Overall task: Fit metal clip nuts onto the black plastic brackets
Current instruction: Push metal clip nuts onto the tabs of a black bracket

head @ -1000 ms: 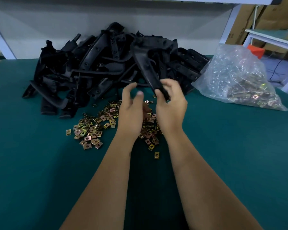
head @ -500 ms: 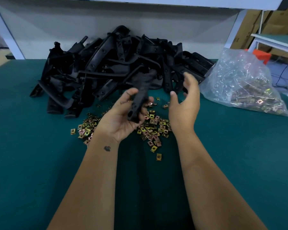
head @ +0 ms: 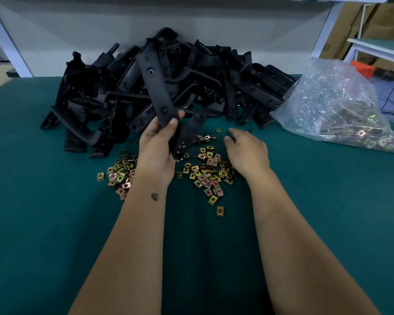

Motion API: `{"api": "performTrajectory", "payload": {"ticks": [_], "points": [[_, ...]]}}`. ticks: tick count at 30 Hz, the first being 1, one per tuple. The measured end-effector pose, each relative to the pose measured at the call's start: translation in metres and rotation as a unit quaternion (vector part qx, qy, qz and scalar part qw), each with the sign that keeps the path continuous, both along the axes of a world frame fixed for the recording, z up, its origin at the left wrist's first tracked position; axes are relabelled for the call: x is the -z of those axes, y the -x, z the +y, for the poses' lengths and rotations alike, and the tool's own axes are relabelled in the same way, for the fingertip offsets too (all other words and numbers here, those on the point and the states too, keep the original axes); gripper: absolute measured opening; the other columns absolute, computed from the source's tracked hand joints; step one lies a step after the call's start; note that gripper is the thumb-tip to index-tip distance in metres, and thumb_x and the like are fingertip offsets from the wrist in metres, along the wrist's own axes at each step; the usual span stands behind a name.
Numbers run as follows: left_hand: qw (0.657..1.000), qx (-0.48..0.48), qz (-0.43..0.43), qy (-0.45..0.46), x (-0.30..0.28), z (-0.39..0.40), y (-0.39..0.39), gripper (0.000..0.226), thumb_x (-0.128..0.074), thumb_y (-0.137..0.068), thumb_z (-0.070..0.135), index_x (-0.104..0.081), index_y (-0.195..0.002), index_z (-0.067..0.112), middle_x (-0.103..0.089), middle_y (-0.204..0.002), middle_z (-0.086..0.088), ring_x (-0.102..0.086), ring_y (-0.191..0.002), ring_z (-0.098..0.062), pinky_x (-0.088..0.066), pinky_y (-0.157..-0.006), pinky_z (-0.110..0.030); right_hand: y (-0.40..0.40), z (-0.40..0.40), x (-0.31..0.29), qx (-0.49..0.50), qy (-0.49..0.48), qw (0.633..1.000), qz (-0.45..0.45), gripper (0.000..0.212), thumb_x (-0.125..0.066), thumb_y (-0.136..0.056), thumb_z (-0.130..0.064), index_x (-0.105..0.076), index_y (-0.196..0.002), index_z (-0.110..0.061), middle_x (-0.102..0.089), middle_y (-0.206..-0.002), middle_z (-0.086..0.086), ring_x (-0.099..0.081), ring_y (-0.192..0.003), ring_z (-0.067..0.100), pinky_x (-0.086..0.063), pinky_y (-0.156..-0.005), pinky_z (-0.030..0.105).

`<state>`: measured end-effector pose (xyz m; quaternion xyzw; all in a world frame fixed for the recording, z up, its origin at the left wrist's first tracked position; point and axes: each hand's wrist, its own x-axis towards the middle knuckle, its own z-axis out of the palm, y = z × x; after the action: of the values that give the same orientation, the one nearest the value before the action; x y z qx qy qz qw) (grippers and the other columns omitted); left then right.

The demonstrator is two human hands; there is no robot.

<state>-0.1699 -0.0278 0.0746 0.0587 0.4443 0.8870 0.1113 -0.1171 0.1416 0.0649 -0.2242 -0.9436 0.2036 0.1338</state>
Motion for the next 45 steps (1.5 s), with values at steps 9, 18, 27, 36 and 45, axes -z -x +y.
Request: {"api": "performTrajectory", "payload": {"ticks": [9,18,27,36,45], "points": [[1.000,-0.024,-0.018,-0.009,0.004,0.006,0.004,0.015,-0.051,-0.102,0.009,-0.058,-0.102,0.023,-0.073,-0.088,0.007,-0.070,-0.089,-0.010,-0.057,-0.069,-0.031,0.008,-0.007,0.002,-0.078,0.009,0.997,0.012,0.050,-0.040,-0.103,-0.040,-0.036,-0.151,-0.028,-0.032,-0.159,0.003,-0.025,-0.147,0.022,-0.020,-0.118,0.041],[0.994,0.008,-0.057,-0.098,0.007,0.018,0.000,0.024,-0.050,-0.100,0.000,-0.061,-0.110,0.019,-0.076,-0.095,0.000,-0.071,-0.098,-0.019,-0.060,-0.079,-0.039,0.012,-0.008,0.003,-0.074,-0.030,0.997,0.021,0.042,-0.036,-0.105,-0.040,-0.066,-0.122,-0.016,-0.059,-0.131,0.001,-0.046,-0.127,0.024,-0.029,-0.106,0.041],[0.988,0.051,-0.107,-0.104,0.009,0.026,-0.008,0.023,-0.054,-0.100,0.008,-0.070,-0.099,0.025,-0.073,-0.106,-0.006,-0.072,-0.099,-0.023,-0.060,-0.067,-0.037,0.005,-0.014,-0.003,-0.006,0.079,0.984,0.160,0.016,-0.064,-0.088,-0.003,-0.076,-0.096,-0.011,-0.072,-0.099,0.004,-0.064,-0.095,0.021,-0.049,-0.082,0.027],[0.992,0.049,-0.074,-0.085,0.009,0.023,-0.006,0.027,-0.064,-0.092,0.001,-0.064,-0.108,0.023,-0.074,-0.108,-0.009,-0.072,-0.100,-0.023,-0.061,-0.082,-0.043,0.006,-0.036,-0.007,-0.035,0.338,0.904,0.261,0.030,-0.053,-0.095,0.001,-0.072,-0.107,-0.020,-0.068,-0.109,-0.002,-0.064,-0.098,0.007,-0.051,-0.092,0.019],[0.989,0.073,-0.063,-0.114,0.009,0.017,-0.005,0.037,-0.063,-0.087,-0.008,-0.062,-0.109,0.021,-0.077,-0.097,-0.008,-0.075,-0.088,-0.020,-0.062,-0.077,-0.039,-0.004,-0.042,-0.022,-0.038,0.585,0.747,0.313,0.015,-0.068,-0.086,0.003,-0.071,-0.090,-0.011,-0.075,-0.085,0.006,-0.071,-0.082,0.016,-0.058,-0.076,0.027]]}}
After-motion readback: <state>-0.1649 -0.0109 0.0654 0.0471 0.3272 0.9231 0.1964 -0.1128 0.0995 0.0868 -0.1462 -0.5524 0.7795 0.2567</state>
